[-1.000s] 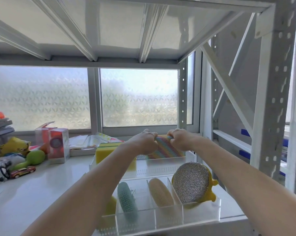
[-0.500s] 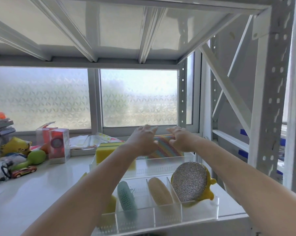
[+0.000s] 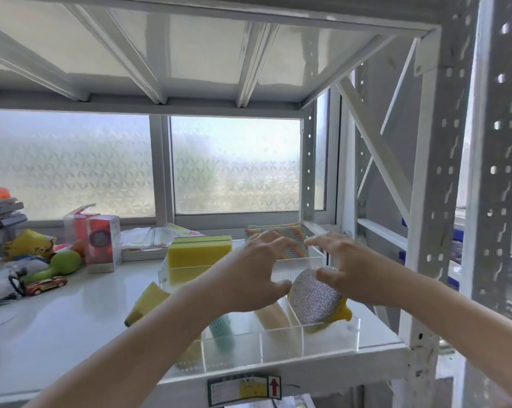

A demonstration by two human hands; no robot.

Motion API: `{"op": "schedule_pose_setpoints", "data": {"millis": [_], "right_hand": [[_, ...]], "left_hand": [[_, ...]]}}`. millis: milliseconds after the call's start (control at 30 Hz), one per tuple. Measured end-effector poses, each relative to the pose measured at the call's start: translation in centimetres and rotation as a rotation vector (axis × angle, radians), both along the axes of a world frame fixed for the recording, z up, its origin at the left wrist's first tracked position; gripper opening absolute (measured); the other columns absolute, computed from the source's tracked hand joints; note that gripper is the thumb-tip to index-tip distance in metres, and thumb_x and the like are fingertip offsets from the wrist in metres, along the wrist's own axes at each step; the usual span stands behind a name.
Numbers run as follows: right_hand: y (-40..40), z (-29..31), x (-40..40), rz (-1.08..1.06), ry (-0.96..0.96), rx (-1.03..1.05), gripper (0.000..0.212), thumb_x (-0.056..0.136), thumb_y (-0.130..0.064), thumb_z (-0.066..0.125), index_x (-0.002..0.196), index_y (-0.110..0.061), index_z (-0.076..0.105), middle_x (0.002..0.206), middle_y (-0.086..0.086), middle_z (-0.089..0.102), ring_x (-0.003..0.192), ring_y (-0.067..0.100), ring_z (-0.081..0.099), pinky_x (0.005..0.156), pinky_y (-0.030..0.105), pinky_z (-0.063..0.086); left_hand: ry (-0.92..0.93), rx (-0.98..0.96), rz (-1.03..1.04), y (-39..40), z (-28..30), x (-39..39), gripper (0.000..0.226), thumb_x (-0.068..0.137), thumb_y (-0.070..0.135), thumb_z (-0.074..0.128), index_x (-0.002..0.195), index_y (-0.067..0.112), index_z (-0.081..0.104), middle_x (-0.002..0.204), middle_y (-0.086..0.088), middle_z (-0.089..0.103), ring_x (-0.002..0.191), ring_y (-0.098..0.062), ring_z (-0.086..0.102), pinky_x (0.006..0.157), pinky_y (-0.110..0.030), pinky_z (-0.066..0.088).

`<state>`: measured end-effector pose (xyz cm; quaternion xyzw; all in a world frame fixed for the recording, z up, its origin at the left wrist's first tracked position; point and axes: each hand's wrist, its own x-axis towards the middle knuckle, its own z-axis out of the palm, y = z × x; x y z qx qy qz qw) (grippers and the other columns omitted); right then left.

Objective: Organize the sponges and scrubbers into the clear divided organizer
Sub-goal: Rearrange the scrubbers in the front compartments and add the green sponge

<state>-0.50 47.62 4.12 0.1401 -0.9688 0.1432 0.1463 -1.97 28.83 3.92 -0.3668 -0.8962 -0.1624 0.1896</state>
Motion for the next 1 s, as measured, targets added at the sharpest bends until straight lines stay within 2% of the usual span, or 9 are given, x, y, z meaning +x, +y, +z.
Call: {"op": "schedule_pose_setpoints", "data": {"millis": [100,233,333,433,533,667,733,867,1000], "right_hand": [[0.5,-1.5,1.3,-0.009,-0.023,0.020,0.061,0.090,-0.040,0.051,0.146,-0.027,0.031,0.154,-0.008,0.028,0.139,0.012,0.030,0.114,0.030,0.025],[0.8,-3.1,2.3,-0.046,-0.025,0.021,0.061,0.089,-0.047,0.049,0.144,-0.029,0.031,0.151,-0.008,0.030,0.135,0.014,0.037,0.112,0.034,0.031],[0.7,-3.9,2.7,-0.072,-0.024,-0.024,0.063,0.090,-0.045,0.051,0.146,-0.028,0.029,0.152,-0.004,0.028,0.136,0.018,0.036,0.110,0.031,0.030],[0.4,-4.0,2.6,-0.128,-0.021,-0.084,0.060,0.090,-0.044,0.051,0.144,-0.028,0.031,0.142,0.002,0.041,0.126,0.021,0.046,0.104,0.031,0.036],[0.1,-4.0,1.8,-0.178,-0.013,-0.116,0.058,0.089,-0.044,0.051,0.142,-0.028,0.034,0.132,0.006,0.051,0.118,0.023,0.051,0.098,0.031,0.039],[-0.6,-4.0,1.1,-0.185,0.039,-0.141,0.058,0.087,-0.040,0.056,0.140,-0.028,0.037,0.125,0.006,0.050,0.113,0.024,0.054,0.086,0.027,0.037],[-0.7,-3.7,1.0,-0.166,0.058,-0.158,0.056,0.085,-0.036,0.059,0.138,-0.027,0.041,0.124,0.007,0.050,0.110,0.023,0.054,0.082,0.025,0.037],[-0.4,-2.7,0.6,-0.151,0.110,-0.200,0.053,0.084,-0.031,0.060,0.135,-0.025,0.046,0.124,0.009,0.051,0.110,0.024,0.054,0.092,0.029,0.043],[0.2,-2.1,0.1,-0.156,0.078,-0.220,0.050,0.083,-0.030,0.062,0.131,-0.022,0.051,0.124,0.008,0.056,0.110,0.022,0.054,0.096,0.032,0.047]], "left_hand": [[-0.102,-0.063,0.062,-0.1,-1.2,1.1,0.063,0.082,0.037,0.057,0.140,0.030,0.034,0.143,0.007,0.040,0.129,-0.013,0.041,0.106,-0.027,0.035],[-0.181,-0.145,0.197,-0.4,-2.6,1.2,0.063,0.086,0.038,0.052,0.143,0.027,0.028,0.147,0.004,0.036,0.131,-0.018,0.040,0.102,-0.028,0.035],[-0.237,-0.203,0.317,-0.7,-3.4,0.9,0.066,0.086,0.046,0.050,0.144,0.026,0.027,0.145,-0.002,0.041,0.130,-0.020,0.043,0.102,-0.033,0.038],[-0.255,-0.206,0.369,-0.8,-3.7,0.8,0.064,0.085,0.050,0.048,0.141,0.024,0.033,0.141,-0.005,0.047,0.128,-0.022,0.045,0.100,-0.033,0.038],[-0.267,-0.202,0.373,-0.5,-3.7,0.8,0.060,0.085,0.049,0.048,0.138,0.023,0.037,0.138,-0.006,0.051,0.126,-0.021,0.046,0.097,-0.032,0.040],[-0.230,-0.173,0.358,0.0,-3.7,0.8,0.056,0.084,0.051,0.050,0.133,0.025,0.044,0.134,-0.004,0.053,0.122,-0.021,0.049,0.099,-0.034,0.043],[-0.217,-0.142,0.333,0.4,-3.7,0.8,0.058,0.083,0.050,0.053,0.136,0.027,0.042,0.134,-0.003,0.051,0.121,-0.021,0.049,0.098,-0.033,0.041],[-0.239,-0.048,0.265,1.1,-3.5,0.5,0.062,0.082,0.043,0.060,0.138,0.032,0.037,0.140,-0.001,0.045,0.118,-0.020,0.052,0.098,-0.032,0.041],[-0.248,0.000,0.231,1.6,-3.4,0.2,0.061,0.082,0.038,0.063,0.137,0.026,0.040,0.139,0.000,0.048,0.117,-0.019,0.052,0.096,-0.030,0.041]]}}
